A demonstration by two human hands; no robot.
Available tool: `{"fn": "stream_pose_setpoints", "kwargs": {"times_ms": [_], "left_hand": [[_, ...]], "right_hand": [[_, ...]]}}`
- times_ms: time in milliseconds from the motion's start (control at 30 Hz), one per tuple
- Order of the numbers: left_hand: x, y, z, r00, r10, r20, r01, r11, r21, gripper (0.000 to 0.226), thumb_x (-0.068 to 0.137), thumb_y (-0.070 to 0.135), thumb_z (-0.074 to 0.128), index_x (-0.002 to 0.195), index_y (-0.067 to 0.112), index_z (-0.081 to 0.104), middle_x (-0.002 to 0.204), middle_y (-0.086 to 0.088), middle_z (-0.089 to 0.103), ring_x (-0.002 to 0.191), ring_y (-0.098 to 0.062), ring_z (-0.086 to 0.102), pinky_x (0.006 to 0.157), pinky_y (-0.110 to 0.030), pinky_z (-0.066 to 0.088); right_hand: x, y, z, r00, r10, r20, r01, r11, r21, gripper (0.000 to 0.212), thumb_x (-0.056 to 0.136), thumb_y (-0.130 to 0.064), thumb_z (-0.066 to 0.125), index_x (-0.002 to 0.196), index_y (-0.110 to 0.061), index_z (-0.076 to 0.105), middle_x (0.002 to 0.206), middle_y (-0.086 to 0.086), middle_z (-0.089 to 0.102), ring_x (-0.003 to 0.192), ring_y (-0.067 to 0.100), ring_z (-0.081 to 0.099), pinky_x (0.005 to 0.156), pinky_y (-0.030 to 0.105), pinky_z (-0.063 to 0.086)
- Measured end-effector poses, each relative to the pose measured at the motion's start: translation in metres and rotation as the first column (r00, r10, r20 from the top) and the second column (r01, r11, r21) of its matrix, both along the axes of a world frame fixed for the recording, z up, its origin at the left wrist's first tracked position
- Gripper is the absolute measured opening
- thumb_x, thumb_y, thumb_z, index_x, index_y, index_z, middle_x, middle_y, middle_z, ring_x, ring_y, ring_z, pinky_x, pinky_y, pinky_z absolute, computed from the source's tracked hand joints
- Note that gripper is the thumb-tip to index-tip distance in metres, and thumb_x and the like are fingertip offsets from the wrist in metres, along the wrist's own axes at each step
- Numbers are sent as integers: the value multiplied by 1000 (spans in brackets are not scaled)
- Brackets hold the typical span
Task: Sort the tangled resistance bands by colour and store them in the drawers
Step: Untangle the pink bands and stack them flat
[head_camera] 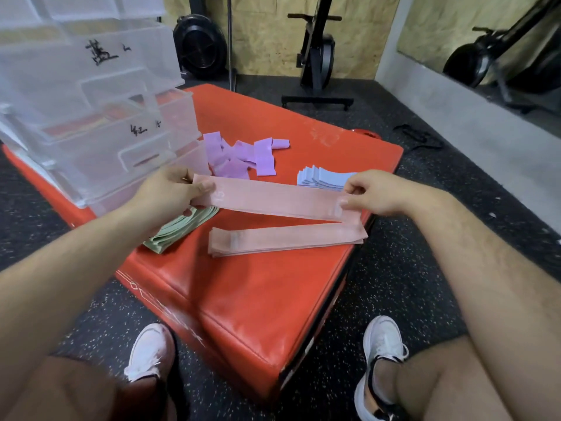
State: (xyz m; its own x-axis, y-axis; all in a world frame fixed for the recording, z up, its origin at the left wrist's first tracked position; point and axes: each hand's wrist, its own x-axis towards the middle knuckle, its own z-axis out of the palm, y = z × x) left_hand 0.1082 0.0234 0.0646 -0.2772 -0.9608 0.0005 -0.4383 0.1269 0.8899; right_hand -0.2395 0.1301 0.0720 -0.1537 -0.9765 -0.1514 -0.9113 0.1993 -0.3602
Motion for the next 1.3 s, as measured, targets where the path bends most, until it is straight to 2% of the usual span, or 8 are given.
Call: {"fn": "stream_pose_setpoints", "kwargs": {"times_ms": [133,300,467,567,767,967,1167,1300], "left_hand": [[3,3,-13,997,-32,75,31,999,14,22,89,31,72,80,11,69,78,-14,72,64,-20,60,64,-31,51],[-9,18,-25,963,-38,266,51,998,-41,22,94,23,67,74,15,62,59,-4,56,32,-5,46,33,-16,33],[-17,20,-40,905,-47,423,134,975,-178,18,88,15,72,91,-3,67,69,-7,56,57,-19,47,44,-10,33],[-17,18,-48,887,-36,460,141,970,-196,18,83,17,77,89,6,63,72,0,57,74,-27,55,59,-24,34],[-16,17,-64,848,-41,528,187,956,-227,19,79,16,77,83,15,58,70,-4,63,70,-29,60,60,-34,42],[-15,13,-73,849,-55,526,226,937,-267,27,80,19,76,94,16,54,74,-3,59,71,-28,56,62,-34,38],[-13,12,-76,767,-25,641,286,907,-307,14,78,15,70,74,23,59,96,-9,50,87,-34,55,75,-35,45],[-28,21,-69,725,-37,688,430,804,-410,13,73,21,57,80,17,66,100,-14,57,101,-42,56,85,-49,50]], "right_hand": [[-21,16,-8,992,-79,99,75,996,36,14,94,-27,69,91,-13,70,89,8,71,77,17,55,78,41,50],[-27,29,-17,930,-198,310,172,979,111,5,96,-6,64,94,-10,68,80,13,71,72,18,66,80,40,57],[-23,28,-28,932,-248,263,220,966,133,13,96,-5,62,108,-4,65,84,19,72,71,18,67,81,42,60],[-21,27,-33,933,-267,243,232,959,163,15,95,-7,62,110,-7,62,92,23,74,75,21,68,76,40,61],[-17,21,-40,940,-286,189,255,952,172,15,95,-10,63,108,-13,57,78,12,73,54,9,66,54,26,55],[-13,19,-47,932,-307,192,280,947,157,12,93,-7,63,103,-10,57,80,15,74,65,19,67,61,34,60],[-6,19,-45,939,-342,35,328,922,204,22,87,-20,60,96,0,62,91,18,67,72,33,74,71,49,63],[-6,18,-45,875,-448,181,388,875,289,28,86,-24,62,99,1,65,97,16,70,77,28,76,65,42,64]]}}
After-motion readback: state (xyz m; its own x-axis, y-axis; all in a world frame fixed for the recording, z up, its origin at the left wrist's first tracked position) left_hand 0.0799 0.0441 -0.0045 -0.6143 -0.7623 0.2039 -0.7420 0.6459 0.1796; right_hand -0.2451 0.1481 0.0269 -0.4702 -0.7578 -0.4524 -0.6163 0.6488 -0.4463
